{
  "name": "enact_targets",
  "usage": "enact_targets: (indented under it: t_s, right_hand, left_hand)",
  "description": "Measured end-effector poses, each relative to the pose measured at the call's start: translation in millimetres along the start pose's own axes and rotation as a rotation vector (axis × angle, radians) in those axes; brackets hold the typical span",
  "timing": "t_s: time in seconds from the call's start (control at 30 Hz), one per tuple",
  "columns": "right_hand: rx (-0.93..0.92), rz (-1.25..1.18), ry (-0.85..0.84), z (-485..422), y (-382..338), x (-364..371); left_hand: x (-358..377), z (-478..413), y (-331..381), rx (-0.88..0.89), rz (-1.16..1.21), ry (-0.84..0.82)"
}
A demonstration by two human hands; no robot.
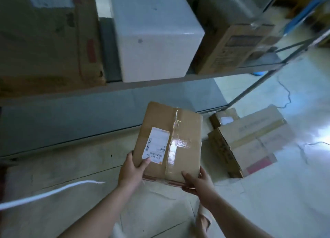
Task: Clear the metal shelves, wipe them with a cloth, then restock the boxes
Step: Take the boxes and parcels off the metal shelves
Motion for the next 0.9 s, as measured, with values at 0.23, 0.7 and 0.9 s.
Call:
enact_targets:
  t_s: [0.23, 0.7, 0.9]
  right_hand:
    - [0.037, -0.243, 0.185, -41, 6, -163]
    - [-0.068, -0.459, 0.399, -254, -41, -524]
    - [-0.035, -0.464, 0.533, -310, -38, -549]
  left_hand:
    - [190, -18, 72, 0.12, -0.187, -0.19]
    - [647, -122, 207, 0.33, -0.482, -0.223]
    - [726, -179, 202, 0.443, -0.669, -0.374]
Point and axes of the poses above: each hand's wrist, its own z-axis away from the middle knuckle, its own x-axis out of the palm, y = z × x, the point moved 3 cm from there along -z, towards the middle knuckle
